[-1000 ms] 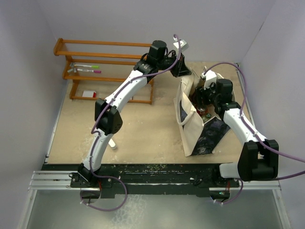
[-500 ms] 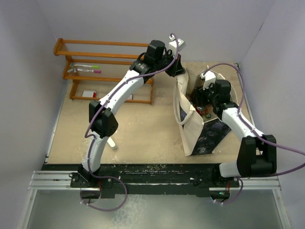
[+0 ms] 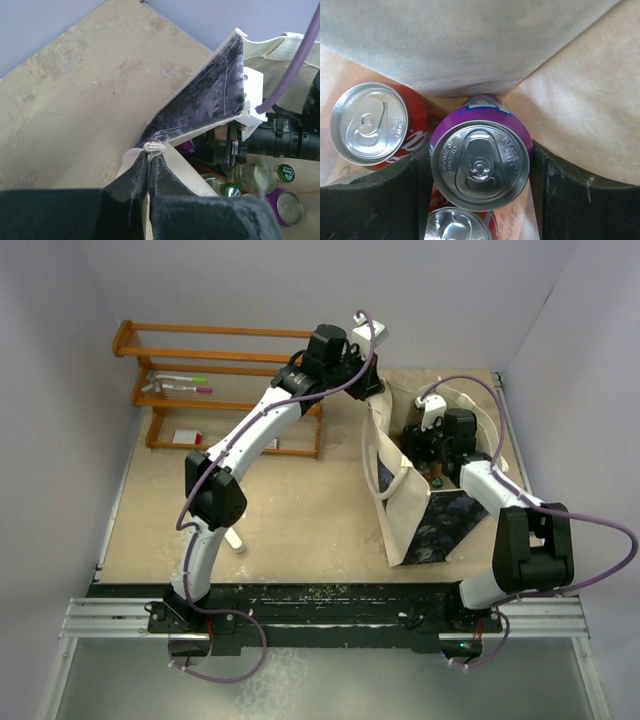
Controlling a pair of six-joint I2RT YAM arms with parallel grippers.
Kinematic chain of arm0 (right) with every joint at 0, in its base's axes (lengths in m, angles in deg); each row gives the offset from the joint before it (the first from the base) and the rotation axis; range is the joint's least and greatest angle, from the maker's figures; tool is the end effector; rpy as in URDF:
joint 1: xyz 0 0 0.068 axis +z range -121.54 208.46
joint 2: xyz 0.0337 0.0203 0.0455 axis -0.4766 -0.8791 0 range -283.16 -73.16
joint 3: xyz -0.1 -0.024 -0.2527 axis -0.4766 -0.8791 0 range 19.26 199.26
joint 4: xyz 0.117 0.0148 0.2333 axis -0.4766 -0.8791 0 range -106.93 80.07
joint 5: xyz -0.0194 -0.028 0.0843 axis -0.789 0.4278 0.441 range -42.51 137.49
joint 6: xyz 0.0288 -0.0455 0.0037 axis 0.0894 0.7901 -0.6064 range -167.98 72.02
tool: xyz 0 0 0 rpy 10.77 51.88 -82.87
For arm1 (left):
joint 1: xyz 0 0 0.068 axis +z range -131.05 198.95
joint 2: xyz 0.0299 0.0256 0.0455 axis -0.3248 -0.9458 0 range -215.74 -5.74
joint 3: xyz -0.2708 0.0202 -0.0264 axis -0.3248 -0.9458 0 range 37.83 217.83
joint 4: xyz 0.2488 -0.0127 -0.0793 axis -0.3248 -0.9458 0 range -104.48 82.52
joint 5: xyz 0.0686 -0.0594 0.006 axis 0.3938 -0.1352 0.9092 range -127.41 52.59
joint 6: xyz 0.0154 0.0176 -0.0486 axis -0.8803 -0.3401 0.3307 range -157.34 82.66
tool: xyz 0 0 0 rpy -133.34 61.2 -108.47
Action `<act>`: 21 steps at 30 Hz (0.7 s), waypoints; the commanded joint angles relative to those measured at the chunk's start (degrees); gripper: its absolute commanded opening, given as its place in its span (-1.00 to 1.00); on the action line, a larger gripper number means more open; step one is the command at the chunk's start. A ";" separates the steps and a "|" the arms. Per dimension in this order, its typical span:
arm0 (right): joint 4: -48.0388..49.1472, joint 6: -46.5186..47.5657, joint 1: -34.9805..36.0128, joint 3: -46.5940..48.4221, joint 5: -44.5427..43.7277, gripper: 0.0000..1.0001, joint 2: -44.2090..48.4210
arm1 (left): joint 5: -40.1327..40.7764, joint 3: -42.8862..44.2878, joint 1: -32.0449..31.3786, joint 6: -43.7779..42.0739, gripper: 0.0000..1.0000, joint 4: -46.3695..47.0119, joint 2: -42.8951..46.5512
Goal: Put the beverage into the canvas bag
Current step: Place the drink in the canvas bag.
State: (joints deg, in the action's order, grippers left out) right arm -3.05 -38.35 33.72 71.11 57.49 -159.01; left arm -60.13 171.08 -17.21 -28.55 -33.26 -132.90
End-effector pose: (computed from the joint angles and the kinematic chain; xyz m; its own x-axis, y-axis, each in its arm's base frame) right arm 0.3326 0.0368 0.2399 -0.4067 -0.2028 -0.8908 -0.3165 0.9459 -0.0709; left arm 0.4095 -0.3164 0.3736 -0.3968 0.1154 -0.9106 0.7865 0.5542 -0.2725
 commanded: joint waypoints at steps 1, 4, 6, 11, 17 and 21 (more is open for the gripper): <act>5.96 0.45 0.36 4.06 1.74 -0.47 -1.54 | 0.47 -0.67 0.84 -1.73 -1.00 2.64 3.39; 5.68 0.91 0.37 4.68 1.78 -0.36 -2.53 | -0.75 -1.18 0.83 -1.90 -1.00 3.00 3.41; 5.34 1.21 0.37 4.82 1.78 -0.28 -2.74 | -1.74 -1.41 0.83 -2.07 -1.00 3.22 3.51; 4.64 1.50 0.37 5.09 2.17 -0.04 -2.34 | -2.76 -1.77 0.83 -2.30 -1.00 3.49 3.56; 3.71 1.59 0.37 5.27 1.66 0.17 -2.39 | -3.36 -2.00 0.85 -2.64 -1.00 3.63 3.61; 3.80 1.70 0.37 5.25 1.13 0.25 -2.48 | -3.72 -2.50 0.83 -2.80 -1.00 3.53 3.88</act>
State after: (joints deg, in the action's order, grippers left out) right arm -3.51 -38.13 33.81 72.92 57.95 -161.67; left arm -62.82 169.24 -16.79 -30.08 -31.09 -132.46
